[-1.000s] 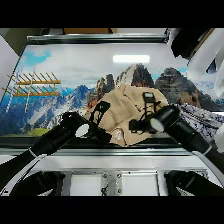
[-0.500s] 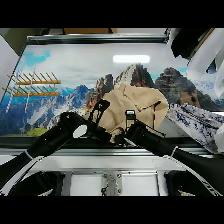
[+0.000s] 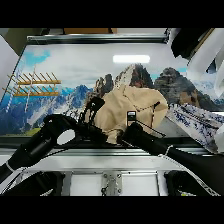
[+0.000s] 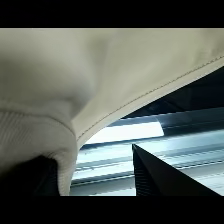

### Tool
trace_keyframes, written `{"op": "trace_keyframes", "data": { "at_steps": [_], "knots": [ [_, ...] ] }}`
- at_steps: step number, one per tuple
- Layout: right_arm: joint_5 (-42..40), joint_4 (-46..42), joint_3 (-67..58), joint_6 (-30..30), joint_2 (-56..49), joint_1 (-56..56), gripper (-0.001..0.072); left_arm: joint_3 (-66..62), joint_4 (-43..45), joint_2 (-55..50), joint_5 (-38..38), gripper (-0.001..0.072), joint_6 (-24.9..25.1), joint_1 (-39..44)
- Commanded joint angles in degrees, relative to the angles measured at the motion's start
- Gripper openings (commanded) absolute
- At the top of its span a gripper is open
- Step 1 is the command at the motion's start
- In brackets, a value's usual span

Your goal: Fold the clothes and pants, and hang the long-sleeved shirts on hangers.

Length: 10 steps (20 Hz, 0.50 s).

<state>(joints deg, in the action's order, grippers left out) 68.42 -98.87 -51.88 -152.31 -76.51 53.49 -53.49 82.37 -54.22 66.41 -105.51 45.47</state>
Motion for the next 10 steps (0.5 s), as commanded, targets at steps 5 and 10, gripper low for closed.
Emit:
{"op": "trace_keyframes", "data": {
  "at_steps": [5,10],
  "knots": [
    [2.78,-5.68,-0.09,-0.04,0.61,-0.04,0.0079,0.0,-0.11,1.42,4.33,0.0019,0.0,0.02],
    [12.9,-4.83,-10.58,26.23,8.83,-9.49,0.003,-7.67,0.09,0.81,4.59,0.0019,1.42,0.0]
  ]
}}
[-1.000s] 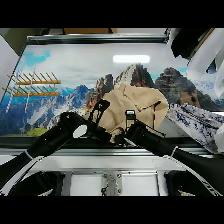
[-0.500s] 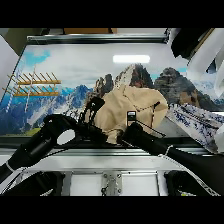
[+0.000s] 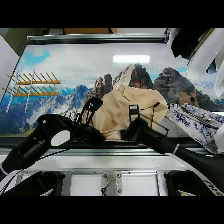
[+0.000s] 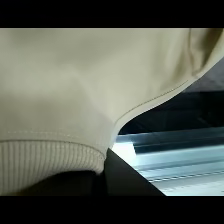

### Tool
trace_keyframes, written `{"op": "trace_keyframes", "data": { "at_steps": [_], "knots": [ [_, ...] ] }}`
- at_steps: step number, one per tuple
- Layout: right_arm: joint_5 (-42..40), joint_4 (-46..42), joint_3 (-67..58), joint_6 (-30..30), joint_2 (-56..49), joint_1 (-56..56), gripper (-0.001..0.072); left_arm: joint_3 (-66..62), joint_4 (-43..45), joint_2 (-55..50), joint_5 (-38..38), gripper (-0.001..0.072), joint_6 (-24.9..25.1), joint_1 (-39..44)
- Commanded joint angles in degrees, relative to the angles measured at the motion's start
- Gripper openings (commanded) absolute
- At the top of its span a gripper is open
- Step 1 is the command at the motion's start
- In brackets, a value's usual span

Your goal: Fold the clothes and pants, and hang the long-sleeved shirts on hangers.

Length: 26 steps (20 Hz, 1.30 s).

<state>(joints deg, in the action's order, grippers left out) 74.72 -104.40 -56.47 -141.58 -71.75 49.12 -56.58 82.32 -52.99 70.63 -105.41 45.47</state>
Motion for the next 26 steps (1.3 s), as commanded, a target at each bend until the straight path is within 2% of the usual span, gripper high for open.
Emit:
{"op": "trace_keyframes", "data": {
  "at_steps": [1,2,4,7,9,11,13,15,17,19,23,26],
  "knots": [
    [11.63,2.93,-11.74,21.68,5.55,-8.92,0.0029,-8.59,0.11,-1.36,0.94,0.0019,2.38,0.0],
    [16.92,4.96,-18.4,26.71,6.36,-12.63,0.0029,-12.61,0.07,-2.62,2.03,0.0019,3.52,0.02],
    [25.31,5.88,-31.3,31.89,6.47,-17.81,0.0029,-21.57,0.15,-5.95,6.45,0.0019,7.13,-0.04],
    [30.88,5.62,-45.94,33.68,6.49,-20.24,0.0029,-32.7,0.02,-10.25,12.61,0.0019,8.94,-2.36],
    [30.84,6.78,-49.18,33.77,7.19,-19.41,0.0029,-36.04,-0.48,-11.67,15.56,0.0019,8.96,-5.05],
    [30.88,6.8,-49.05,31.47,8.04,-18.16,0.0029,-35.91,-5.55,-11.74,18.86,0.0019,8.96,-7.65],
    [30.88,7.8,-47.71,28.52,8.26,-16.31,0.0029,-30.18,-10.03,-9.55,18.86,0.0019,8.68,-8.96],
    [30.86,9.4,-43.8,25.24,8.72,-12.33,0.0029,-19.96,-10.47,-5.31,15.26,0.0019,5.2,-9.16],
    [30.86,9.09,-38.6,24.92,8.85,-7.72,0.0029,-10.21,-10.51,-1.81,11.78,0.0019,2.47,-9.16],
    [30.82,7.61,-34.23,24.92,8.04,-6.54,0.0029,-5.03,-10.54,-1.2,10.27,0.0019,2.34,-9.16],
    [30.58,3.89,-32.22,29.35,2.43,-10.6,0.003,-7.98,-10.45,-7.48,5.92,0.0019,5.16,-9.29],
    [30.16,4.15,-32.2,31.52,-1.68,-14.86,0.003,-14.84,-10.36,-14.19,6.88,0.0019,8.04,-9.29]
  ]
}}
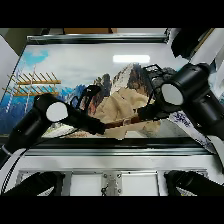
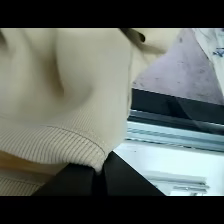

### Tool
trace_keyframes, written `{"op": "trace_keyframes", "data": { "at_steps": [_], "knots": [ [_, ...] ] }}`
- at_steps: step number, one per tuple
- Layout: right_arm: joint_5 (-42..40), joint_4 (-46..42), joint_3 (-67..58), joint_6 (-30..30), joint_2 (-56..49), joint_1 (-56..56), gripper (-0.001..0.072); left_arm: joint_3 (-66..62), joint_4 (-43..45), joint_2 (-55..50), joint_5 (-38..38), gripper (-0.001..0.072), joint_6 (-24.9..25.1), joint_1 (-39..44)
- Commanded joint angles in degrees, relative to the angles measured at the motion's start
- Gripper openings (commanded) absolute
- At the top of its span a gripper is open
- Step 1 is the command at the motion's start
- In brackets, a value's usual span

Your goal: Fold the clothes and pants, and hang the long-sleeved shirts on hangers.

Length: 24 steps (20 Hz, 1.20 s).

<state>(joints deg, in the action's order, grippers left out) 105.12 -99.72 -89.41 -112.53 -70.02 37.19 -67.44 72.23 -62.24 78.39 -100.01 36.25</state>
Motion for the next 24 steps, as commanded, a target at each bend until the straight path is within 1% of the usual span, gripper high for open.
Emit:
{"op": "trace_keyframes", "data": {
  "at_steps": [1,4,7,10,11,12,13,14,17,19,22,24],
  "knots": [
    [-0.26,-0.39,0.76,2.93,-4.0,-3.17,0.0029,-5.57,-0.26,-6.45,-0.35,0.0019,2.71,-0.07],
    [-0.37,2.95,1.86,3.28,-3.37,-2.71,0.003,-4.28,-0.24,-7.1,-0.63,0.0019,2.71,-0.07],
    [-2.54,3.63,3.13,2.99,-2.38,-1.46,0.003,2.45,-0.39,-3.96,-3.19,0.0019,2.64,-0.04],
    [-4.44,4.02,3.15,1.81,-2.4,-0.83,0.003,6.43,-0.85,-0.96,-5.92,0.002,2.67,-0.04],
    [-4.68,4.04,3.15,1.51,-2.43,-0.74,0.003,6.43,-1.92,-0.5,-5.75,0.0052,2.8,-0.09],
    [-4.66,4.04,3.15,1.49,-2.43,-0.68,0.0031,5.97,-1.92,-0.11,-5.6,0.037,2.8,-0.04],
    [-4.63,4.02,3.15,1.29,-2.43,-0.68,0.003,5.03,-1.92,-0.11,-5.22,0.0638,2.8,-0.07],
    [-4.63,4.04,3.15,1.27,-2.43,-0.68,0.003,3.78,-1.79,-0.13,-4.87,0.0692,3.21,-0.35],
    [-4.61,4.02,3.15,1.27,-2.43,-0.66,0.003,-1.07,-1.84,-0.15,-3.5,0.0693,4.68,-3.39],
    [-4.66,4.0,3.15,1.29,-2.45,-0.68,0.0031,-4.85,-1.75,-0.15,-2.34,0.0692,5.99,-7.48],
    [-4.61,4.0,3.15,1.31,-2.45,-0.68,0.003,-8.44,-1.68,-0.15,-1.46,0.0692,8.7,-15.85],
    [-4.63,4.0,3.15,1.31,-2.45,-0.68,0.0031,-9.27,-1.6,-0.15,-0.61,0.0693,10.36,-22.93]
  ]
}}
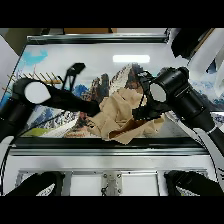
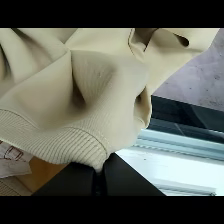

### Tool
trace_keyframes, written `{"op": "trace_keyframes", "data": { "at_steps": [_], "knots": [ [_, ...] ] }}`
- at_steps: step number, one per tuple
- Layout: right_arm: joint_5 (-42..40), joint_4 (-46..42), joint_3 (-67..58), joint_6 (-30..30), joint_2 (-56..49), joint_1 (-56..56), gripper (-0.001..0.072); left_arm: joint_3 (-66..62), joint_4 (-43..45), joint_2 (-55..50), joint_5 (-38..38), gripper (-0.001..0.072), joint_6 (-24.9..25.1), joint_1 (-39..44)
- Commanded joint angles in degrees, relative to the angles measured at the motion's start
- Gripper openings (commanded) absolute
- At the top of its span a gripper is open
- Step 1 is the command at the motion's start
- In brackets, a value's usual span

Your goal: Fold the clothes and pants, and hang the long-sleeved shirts on hangers.

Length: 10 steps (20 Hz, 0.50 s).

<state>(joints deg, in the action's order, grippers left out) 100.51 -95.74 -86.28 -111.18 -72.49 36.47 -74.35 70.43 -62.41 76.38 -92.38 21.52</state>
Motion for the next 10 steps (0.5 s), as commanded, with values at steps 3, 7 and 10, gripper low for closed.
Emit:
{"op": "trace_keyframes", "data": {
  "at_steps": [3,7,10],
  "knots": [
    [0.0,0.02,0.02,-0.04,0.02,0.04,0.0031,-2.36,0.59,-0.57,2.05,0.0693,5.7,-19.76],
    [-0.02,0.02,0.02,-0.04,0.02,0.04,0.0031,-2.38,1.81,-5.01,-0.63,0.0692,8.68,-33.07],
    [-0.02,0.02,0.02,-0.04,0.02,0.04,0.003,-2.38,11.52,-10.08,-5.62,0.0692,8.63,-38.47]
  ]
}}
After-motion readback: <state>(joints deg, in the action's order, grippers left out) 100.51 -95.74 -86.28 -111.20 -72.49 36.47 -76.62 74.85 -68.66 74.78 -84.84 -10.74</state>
